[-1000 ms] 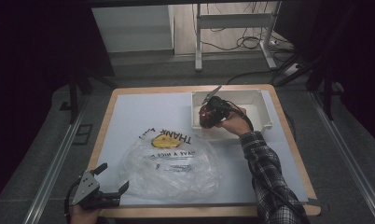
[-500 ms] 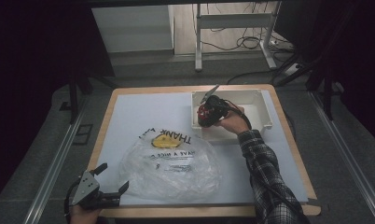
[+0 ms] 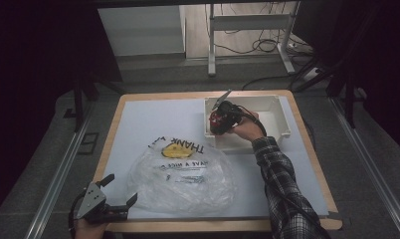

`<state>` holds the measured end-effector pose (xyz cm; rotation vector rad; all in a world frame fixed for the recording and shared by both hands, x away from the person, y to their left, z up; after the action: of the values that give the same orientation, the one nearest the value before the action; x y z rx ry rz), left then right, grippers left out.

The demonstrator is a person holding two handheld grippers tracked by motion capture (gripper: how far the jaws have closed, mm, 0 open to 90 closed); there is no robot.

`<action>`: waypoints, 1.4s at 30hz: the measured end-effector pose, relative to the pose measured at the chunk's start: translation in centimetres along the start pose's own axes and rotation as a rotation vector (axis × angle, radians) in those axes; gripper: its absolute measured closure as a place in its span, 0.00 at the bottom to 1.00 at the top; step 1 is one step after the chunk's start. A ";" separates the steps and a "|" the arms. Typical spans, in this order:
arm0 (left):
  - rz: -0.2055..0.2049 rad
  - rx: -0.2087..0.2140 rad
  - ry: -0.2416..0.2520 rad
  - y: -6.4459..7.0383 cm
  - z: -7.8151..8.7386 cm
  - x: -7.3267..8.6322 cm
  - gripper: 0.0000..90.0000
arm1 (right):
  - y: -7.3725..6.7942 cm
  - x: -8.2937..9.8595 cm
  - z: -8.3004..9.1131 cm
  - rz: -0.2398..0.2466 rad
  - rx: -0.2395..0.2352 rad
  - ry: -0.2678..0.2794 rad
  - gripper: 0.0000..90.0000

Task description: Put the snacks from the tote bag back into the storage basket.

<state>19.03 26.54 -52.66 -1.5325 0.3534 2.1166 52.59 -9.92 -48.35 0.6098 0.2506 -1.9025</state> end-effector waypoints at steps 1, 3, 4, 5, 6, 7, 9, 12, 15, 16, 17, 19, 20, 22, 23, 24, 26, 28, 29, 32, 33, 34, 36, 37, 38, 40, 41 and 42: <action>0.000 0.000 0.000 0.0 0.0 0.0 0.00 | 0.0 0.0 -0.2 0.001 -0.005 0.001 0.28; 0.000 0.000 0.000 0.0 0.0 0.0 0.00 | 0.1 0.0 -0.2 0.004 -0.004 -0.004 0.28; 0.000 0.001 0.000 0.0 0.0 0.0 0.00 | 0.1 0.0 -0.3 0.005 -0.005 -0.005 0.29; 0.000 0.000 0.000 0.0 0.0 0.0 0.00 | 0.1 0.0 -0.4 0.005 -0.008 -0.006 0.29; 0.000 0.000 0.000 0.0 0.0 0.0 0.00 | 0.1 0.0 -0.6 0.008 -0.007 -0.012 0.28; 0.001 0.001 0.000 0.0 0.0 0.0 0.00 | 0.1 0.0 -0.7 0.012 -0.004 -0.016 0.28; 0.001 0.001 0.000 0.0 0.0 0.0 0.00 | 0.2 0.0 -0.9 0.014 -0.007 -0.022 0.28; 0.002 0.000 0.001 0.0 0.0 0.0 0.00 | 0.3 0.0 -1.1 0.013 -0.009 -0.024 0.28; 0.002 0.001 0.000 0.0 0.0 0.0 0.00 | 0.3 0.0 -1.3 0.016 -0.010 -0.028 0.28; 0.002 0.001 0.001 0.0 0.0 0.0 0.00 | 0.4 0.0 -1.4 0.016 -0.013 -0.026 0.28; 0.002 0.002 0.001 0.0 0.0 0.0 0.00 | 0.4 0.0 -1.4 0.016 -0.015 -0.026 0.28; 0.003 0.002 0.002 0.0 0.0 0.0 0.00 | 0.4 0.0 -1.5 0.018 -0.013 -0.030 0.28; 0.003 0.002 0.002 0.0 0.0 0.0 0.00 | 0.4 0.0 -1.6 0.016 -0.018 -0.027 0.28; 0.003 0.001 0.002 0.0 0.0 0.0 0.00 | 0.5 0.0 -1.7 0.018 -0.014 -0.029 0.28; 0.003 0.001 0.002 0.0 0.0 0.0 0.00 | 0.5 0.0 -1.7 0.019 -0.017 -0.029 0.28; 0.003 0.002 0.001 0.0 0.0 0.0 0.00 | 0.5 0.1 -1.8 0.018 -0.017 -0.033 0.28; 0.004 0.002 0.001 0.0 0.0 0.0 0.00 | 0.6 0.1 -1.9 0.021 -0.018 -0.036 0.28; 0.004 0.001 0.002 0.0 0.0 0.0 0.00 | 0.7 0.2 -2.1 0.016 -0.020 -0.037 0.28; 0.005 0.002 0.002 0.0 0.0 0.0 0.00 | 0.7 0.3 -2.2 0.018 -0.021 -0.038 0.28; 0.005 0.002 0.002 0.0 0.0 0.0 0.00 | 0.9 0.4 -2.4 0.013 -0.028 -0.038 0.28; 0.005 0.002 0.001 0.0 0.0 0.0 0.00 | 0.9 0.4 -2.4 0.013 -0.028 -0.038 0.28; 0.005 0.002 0.001 0.0 0.0 0.0 0.00 | 1.0 0.4 -2.4 0.011 -0.029 -0.035 0.28; 0.004 0.002 0.000 0.0 0.0 0.0 0.00 | 1.0 0.4 -2.5 0.010 -0.032 -0.031 0.28; 0.004 0.002 0.000 0.0 0.0 0.0 0.00 | 1.0 0.4 -2.5 0.010 -0.039 -0.028 0.28; 0.004 0.002 0.000 0.0 0.0 0.0 0.00 | 1.1 0.4 -2.5 0.009 -0.039 -0.028 0.28; 0.004 0.002 0.000 0.0 0.0 0.0 0.00 | 1.1 0.5 -2.6 0.007 -0.042 -0.024 0.28; 0.003 0.002 0.000 0.0 0.0 0.0 0.00 | 1.2 0.5 -2.6 0.002 -0.047 -0.022 0.28; 0.003 0.002 -0.001 0.0 0.0 0.0 0.00 | 1.2 0.5 -2.6 0.001 -0.048 -0.020 0.28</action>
<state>19.03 26.55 -52.68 -1.5312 0.3570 2.1183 54.32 -9.69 -50.67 0.5584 0.2815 -1.8951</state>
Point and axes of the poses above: each handheld gripper's, and its own axes: z roughly backward along the jaws, x roughly out of its underside, y roughly to its right, the point moved 1 cm from there along -z, roughly forward along the jaws, and after that the axes turned 2 degrees about -z, right-handed, at the moved point
